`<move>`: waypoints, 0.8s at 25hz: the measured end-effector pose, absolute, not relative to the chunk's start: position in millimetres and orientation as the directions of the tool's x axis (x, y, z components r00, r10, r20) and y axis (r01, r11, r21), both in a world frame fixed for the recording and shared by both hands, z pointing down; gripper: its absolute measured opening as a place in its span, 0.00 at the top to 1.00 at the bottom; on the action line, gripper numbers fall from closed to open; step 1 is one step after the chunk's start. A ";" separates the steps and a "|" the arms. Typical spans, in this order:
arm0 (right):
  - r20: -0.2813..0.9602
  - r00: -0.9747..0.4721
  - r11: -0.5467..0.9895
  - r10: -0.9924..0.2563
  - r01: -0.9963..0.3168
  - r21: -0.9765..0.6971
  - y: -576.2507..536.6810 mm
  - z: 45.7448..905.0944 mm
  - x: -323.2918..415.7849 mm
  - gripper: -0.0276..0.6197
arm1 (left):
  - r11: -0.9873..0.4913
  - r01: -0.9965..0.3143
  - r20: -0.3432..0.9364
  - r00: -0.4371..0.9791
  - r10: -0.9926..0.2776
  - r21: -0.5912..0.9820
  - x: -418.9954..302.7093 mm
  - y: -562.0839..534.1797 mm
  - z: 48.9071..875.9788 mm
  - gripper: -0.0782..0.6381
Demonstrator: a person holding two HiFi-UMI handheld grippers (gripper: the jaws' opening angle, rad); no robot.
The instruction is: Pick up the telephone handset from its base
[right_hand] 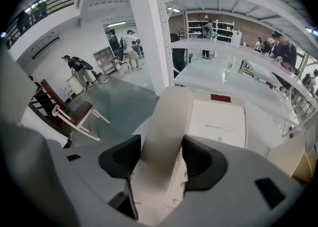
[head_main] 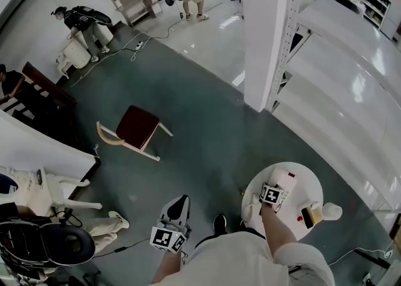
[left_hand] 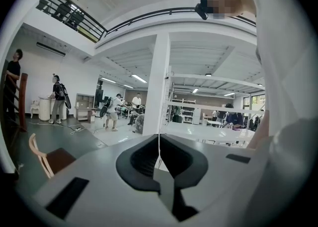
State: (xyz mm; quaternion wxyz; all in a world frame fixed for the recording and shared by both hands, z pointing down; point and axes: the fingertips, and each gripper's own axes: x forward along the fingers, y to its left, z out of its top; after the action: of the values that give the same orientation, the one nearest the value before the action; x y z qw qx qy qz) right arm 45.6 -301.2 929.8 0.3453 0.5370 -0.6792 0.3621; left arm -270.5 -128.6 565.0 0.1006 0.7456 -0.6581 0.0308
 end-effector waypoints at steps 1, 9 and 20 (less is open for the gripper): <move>0.858 -0.186 0.156 -0.479 -0.980 -0.125 -301.4 929.8 45.9 0.55 | -0.109 -0.987 0.180 0.129 -0.975 0.114 -270.5 -128.5 565.1 0.86; 0.856 -0.192 0.113 -0.480 -0.981 -0.157 -300.5 931.8 49.3 0.57 | -0.112 -0.987 0.175 0.130 -0.976 0.114 -270.8 -124.5 566.0 0.86; 0.847 -0.205 0.093 -0.490 -0.979 -0.183 -300.0 929.5 53.7 0.59 | -0.113 -0.986 0.165 0.132 -0.977 0.121 -267.9 -122.5 566.5 0.86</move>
State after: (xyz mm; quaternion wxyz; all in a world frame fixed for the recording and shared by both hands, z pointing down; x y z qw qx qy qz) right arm 53.7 -300.0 929.5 0.3121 0.5477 -0.6702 0.3918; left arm -267.9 -122.5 566.5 0.1003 0.7458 -0.6583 0.0219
